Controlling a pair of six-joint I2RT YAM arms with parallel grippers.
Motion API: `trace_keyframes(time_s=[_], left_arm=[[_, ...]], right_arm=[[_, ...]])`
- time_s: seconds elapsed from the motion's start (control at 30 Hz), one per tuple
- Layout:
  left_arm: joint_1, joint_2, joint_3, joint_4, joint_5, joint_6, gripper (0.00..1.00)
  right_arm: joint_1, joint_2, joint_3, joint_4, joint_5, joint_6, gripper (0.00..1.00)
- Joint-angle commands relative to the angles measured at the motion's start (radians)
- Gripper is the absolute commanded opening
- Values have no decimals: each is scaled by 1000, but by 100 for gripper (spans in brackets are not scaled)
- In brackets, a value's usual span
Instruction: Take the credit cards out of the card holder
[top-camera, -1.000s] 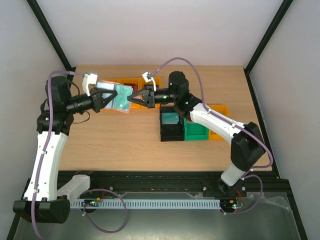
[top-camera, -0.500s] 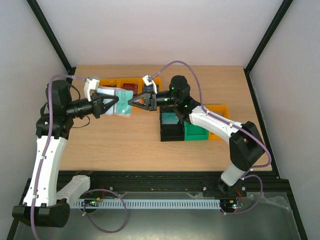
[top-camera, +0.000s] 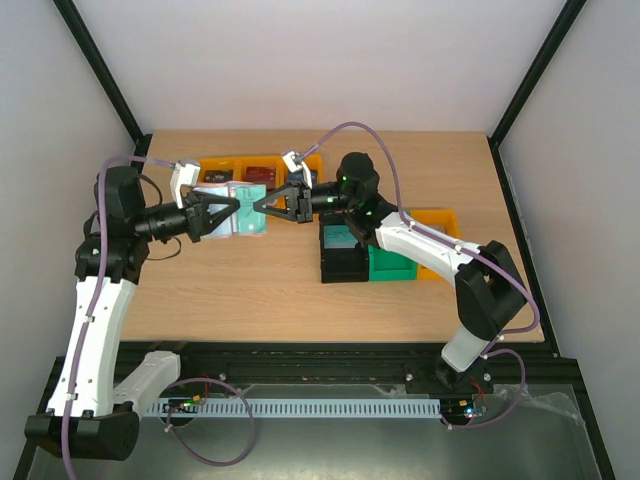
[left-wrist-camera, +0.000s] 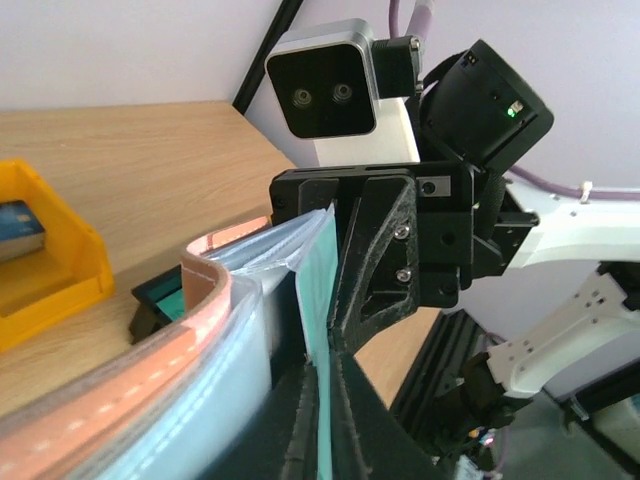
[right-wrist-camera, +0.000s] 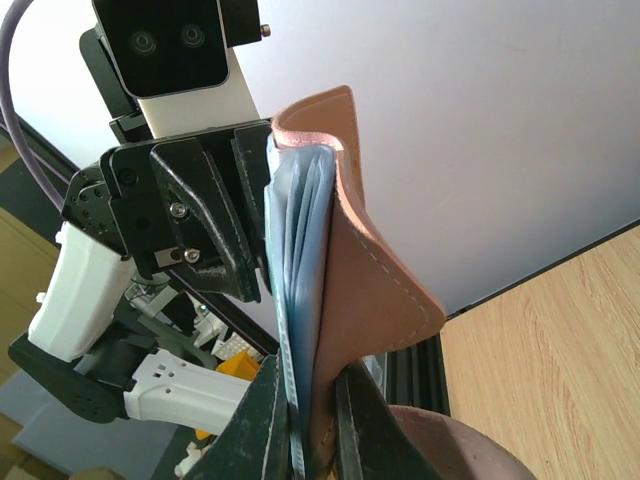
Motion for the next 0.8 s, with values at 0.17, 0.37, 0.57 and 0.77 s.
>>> trace_keyframes(time_s=[0.17,0.37,0.57,0.77], left_arm=[[-58,24,-50,5,72,-27,18],[-66,26,-48,5,57,-21,4],[-64,21,-37,-12,78,-1,2],[-35,23,8,-92,26,73,2]], right_arm=[[64,-18,59,122,-5,-6,2],[68,-22,67,78,5,-42,2],[66,-36,72,29,-2,-84,5],[26,-76,16,22,-12,-90,16]])
